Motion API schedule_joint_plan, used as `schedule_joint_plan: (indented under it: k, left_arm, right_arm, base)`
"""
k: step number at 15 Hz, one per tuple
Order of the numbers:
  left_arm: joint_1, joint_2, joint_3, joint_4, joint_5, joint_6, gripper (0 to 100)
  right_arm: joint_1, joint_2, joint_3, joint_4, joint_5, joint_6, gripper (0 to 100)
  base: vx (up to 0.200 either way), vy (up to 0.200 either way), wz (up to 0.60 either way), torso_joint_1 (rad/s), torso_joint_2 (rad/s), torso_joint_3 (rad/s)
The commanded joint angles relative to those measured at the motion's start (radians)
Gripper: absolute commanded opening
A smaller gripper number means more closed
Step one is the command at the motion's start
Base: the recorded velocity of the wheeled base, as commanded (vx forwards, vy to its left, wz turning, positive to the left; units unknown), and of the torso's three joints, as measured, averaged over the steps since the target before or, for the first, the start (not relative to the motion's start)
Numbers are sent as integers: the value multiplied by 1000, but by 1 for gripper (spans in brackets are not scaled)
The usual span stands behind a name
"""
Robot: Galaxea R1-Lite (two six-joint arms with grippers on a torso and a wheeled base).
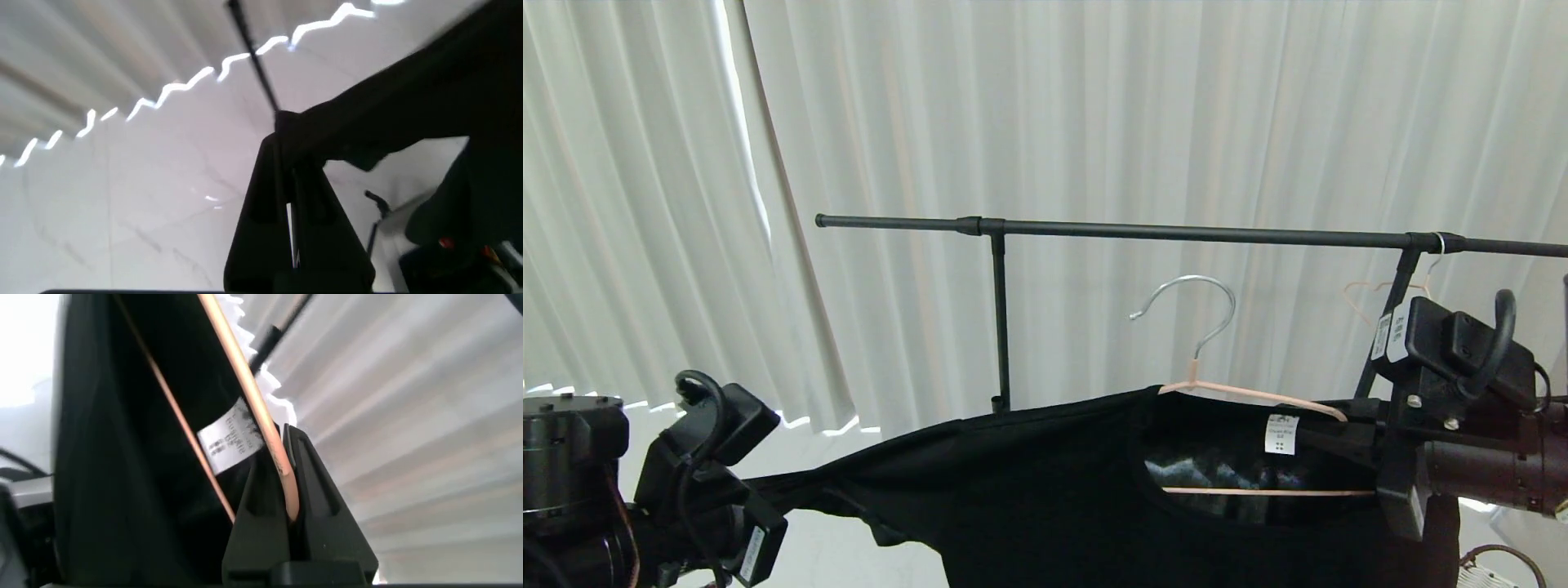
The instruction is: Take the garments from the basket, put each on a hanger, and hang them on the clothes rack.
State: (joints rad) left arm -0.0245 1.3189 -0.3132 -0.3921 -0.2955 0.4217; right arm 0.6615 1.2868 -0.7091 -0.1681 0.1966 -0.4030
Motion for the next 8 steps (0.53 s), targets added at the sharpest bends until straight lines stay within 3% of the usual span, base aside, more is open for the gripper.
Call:
schedule_joint_plan:
  k: [1,7,8]
  left_arm:
    - [87,6,-14,-1,1,0,0]
    - [47,-47,-21,-1,1,-1,0]
    - [47,-63,-26,-1,1,-1,100]
  right_arm:
    - [-23,-1,-4,-1,0,0,0]
    - [-28,-6,-3,-1,-14,3,0]
    - [-29,-6,-1,-1,-29,3,0]
  base:
    - [0,0,0,0,0,0]
    - [0,0,0,0,0,0]
    - [0,0,0,0,0,0]
